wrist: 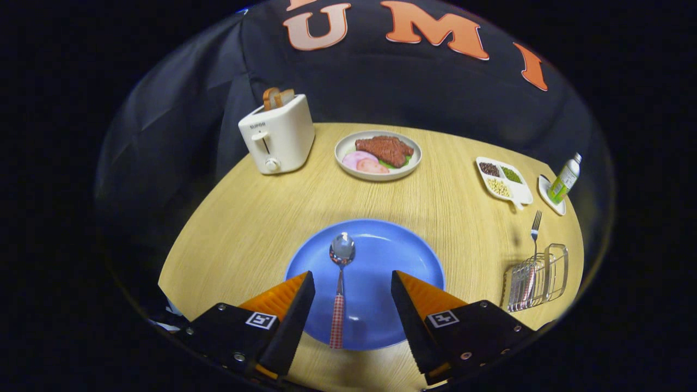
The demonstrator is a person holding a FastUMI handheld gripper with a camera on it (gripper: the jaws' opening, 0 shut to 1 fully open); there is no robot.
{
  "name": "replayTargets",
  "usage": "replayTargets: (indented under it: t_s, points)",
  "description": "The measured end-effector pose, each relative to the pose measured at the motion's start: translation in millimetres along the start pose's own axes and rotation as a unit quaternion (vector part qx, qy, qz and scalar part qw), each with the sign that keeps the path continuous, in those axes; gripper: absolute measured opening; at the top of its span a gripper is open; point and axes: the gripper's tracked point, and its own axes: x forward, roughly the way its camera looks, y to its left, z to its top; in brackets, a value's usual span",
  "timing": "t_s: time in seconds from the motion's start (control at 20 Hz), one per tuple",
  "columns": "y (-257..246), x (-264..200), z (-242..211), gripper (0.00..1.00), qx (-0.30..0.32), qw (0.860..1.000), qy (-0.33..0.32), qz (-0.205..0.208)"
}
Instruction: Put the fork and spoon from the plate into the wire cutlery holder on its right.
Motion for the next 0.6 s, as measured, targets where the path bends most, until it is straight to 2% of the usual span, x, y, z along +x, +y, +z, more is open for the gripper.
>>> replayTargets:
  t_s: [0.3,0.45,0.6]
  points:
    - [5.7,18.0,-31.1,0.63,-0.004,0.996,0.093,0.002]
    - [5.6,24.7,-43.3,0.48,0.002,0.991,0.133,-0.001]
    - [6.4,28.1,-46.4,0.37,0.017,0.988,0.154,0.0]
